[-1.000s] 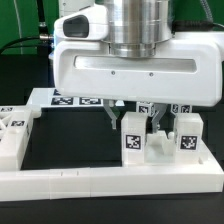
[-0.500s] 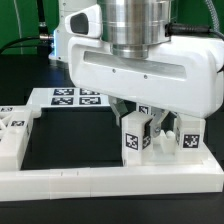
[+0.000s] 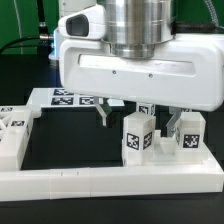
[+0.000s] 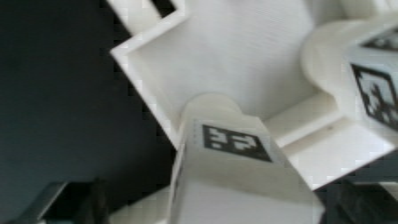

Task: Assemble chair

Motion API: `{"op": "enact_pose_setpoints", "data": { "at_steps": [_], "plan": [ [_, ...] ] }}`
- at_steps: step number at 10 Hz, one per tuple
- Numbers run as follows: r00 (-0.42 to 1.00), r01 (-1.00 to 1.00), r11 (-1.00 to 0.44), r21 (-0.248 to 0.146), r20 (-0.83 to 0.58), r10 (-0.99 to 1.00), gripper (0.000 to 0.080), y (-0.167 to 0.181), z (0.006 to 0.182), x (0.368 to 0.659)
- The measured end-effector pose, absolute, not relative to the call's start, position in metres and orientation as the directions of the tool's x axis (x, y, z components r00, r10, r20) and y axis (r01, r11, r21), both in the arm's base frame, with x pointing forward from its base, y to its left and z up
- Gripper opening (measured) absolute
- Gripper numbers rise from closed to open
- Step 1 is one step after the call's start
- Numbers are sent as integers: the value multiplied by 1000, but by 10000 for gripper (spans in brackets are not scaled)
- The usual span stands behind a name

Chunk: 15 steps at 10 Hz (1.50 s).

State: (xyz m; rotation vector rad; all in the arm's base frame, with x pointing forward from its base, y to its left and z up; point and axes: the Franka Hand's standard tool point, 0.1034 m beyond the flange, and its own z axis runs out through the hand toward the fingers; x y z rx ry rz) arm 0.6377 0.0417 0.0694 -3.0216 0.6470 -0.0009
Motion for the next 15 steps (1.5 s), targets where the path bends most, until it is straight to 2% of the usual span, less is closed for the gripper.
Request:
{"op": "enact_pose_setpoints", "data": {
  "at_steps": [3, 5, 9, 13, 15],
  "plan": [
    [984, -180, -983, -45, 2, -180, 649, 42, 69, 637],
    [999, 33, -999, -19, 13, 33, 649, 43, 68, 638],
    [953, 304, -953, 1, 16, 303, 649, 40, 67, 638],
    [907, 420, -907, 19, 7, 420, 623, 38, 67, 638],
    [916, 400, -916, 19, 7, 400, 285, 38, 67, 638]
  ]
}}
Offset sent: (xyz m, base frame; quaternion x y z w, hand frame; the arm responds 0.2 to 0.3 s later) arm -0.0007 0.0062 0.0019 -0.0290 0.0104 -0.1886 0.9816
